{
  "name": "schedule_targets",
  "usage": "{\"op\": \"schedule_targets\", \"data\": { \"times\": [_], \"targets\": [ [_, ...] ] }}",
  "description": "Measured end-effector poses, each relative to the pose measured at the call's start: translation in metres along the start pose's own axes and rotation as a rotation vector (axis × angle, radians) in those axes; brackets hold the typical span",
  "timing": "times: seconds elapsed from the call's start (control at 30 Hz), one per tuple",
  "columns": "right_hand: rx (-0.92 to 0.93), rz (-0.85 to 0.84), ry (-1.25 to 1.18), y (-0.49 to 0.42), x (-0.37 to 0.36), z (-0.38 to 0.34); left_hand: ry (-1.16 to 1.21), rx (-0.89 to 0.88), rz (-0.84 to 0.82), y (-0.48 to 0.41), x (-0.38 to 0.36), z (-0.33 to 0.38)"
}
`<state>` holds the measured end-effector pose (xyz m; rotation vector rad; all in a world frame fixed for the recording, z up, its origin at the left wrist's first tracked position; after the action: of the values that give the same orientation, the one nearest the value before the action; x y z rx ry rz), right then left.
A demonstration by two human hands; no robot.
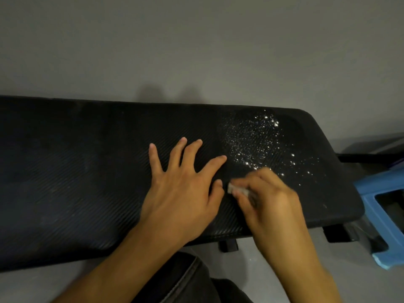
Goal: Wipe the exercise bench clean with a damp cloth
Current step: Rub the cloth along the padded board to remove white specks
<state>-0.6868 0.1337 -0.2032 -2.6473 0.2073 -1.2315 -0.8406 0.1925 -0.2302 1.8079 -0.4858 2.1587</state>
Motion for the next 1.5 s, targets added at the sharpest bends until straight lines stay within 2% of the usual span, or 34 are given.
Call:
{"op": "schedule_targets", "data": {
  "times": [0.17, 0.4, 0.63, 0.9, 1.1, 1.33, 1.5],
  "targets": [
    [-0.025, 0.056, 0.079, -0.066, -0.011, 0.017, -0.014, 0.014, -0.011, -0.001, 0.002, 0.002],
    [-0.008, 0.025, 0.025, -0.01, -0.005, -0.003, -0.007, 0.024, -0.016, -0.001, 0.002, 0.002],
    [-0.009, 0.061, 0.088, -0.078, -0.016, 0.013, -0.035, 0.047, -0.018, -0.002, 0.0, 0.008],
    [0.044, -0.053, 0.05, -0.05, -0.009, 0.001, -0.026, 0.071, 0.005, -0.001, -0.001, 0.004],
    [0.017, 0.019, 0.14, -0.115, -0.026, 0.011, -0.043, 0.07, -0.003, -0.003, -0.001, 0.005],
    [0.046, -0.059, 0.063, -0.062, -0.015, -0.002, -0.025, 0.06, 0.027, -0.002, -0.001, 0.003],
    [0.034, -0.006, 0.153, -0.115, -0.023, 0.008, -0.04, 0.058, 0.021, -0.003, -0.002, 0.003]
  ]
}}
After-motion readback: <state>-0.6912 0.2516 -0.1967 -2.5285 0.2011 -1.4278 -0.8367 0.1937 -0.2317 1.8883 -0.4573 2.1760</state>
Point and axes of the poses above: each hand's wrist, its own y-axis away from the middle knuckle, its own x-axis out of the back of the hand, z = x × y, the point moved 3 cm from there along -y, towards the middle knuckle, and after that the axes turned 8 degrees about -y, right-handed, at the moved point
